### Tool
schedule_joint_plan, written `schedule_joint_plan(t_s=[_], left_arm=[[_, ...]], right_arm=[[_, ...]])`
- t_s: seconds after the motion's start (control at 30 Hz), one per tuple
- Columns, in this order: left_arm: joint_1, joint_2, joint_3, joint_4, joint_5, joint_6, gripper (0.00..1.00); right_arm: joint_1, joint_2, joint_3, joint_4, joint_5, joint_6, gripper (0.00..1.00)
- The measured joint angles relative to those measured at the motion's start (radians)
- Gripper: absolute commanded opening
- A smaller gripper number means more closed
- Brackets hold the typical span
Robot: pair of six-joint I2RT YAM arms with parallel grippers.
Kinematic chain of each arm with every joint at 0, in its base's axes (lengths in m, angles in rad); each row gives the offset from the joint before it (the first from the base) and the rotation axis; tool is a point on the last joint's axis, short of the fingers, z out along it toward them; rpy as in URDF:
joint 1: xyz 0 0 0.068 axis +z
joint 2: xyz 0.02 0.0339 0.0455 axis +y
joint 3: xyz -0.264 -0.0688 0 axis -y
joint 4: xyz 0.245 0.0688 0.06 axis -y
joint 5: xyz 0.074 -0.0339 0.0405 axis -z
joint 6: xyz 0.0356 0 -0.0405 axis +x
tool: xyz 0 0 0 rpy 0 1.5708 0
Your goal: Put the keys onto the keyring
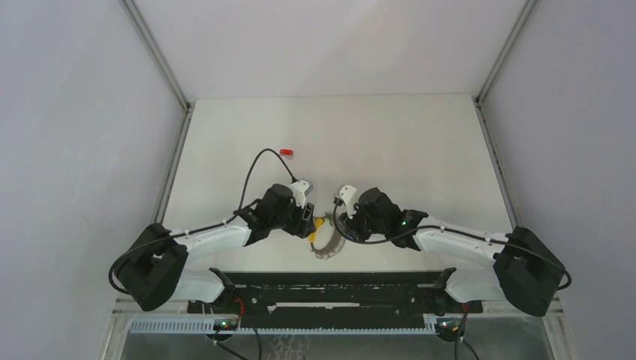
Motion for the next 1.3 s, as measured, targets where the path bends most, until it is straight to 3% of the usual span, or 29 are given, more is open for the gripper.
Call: schedule_joint_plan(t_s=[0.47,1.3], left_arm=[[0.000,0.091,0.041,-0.033,-0.016,-0.019,0.56],[0.000,0.111,0.041,-0.025,0.003,-0.019,0.54]], right_arm=[[0.015,0.191,0.106,-0.043,0.060,-0.021,0.22],[0.032,0.241,0.111,-0.017,0.081,-0.058,0.18]])
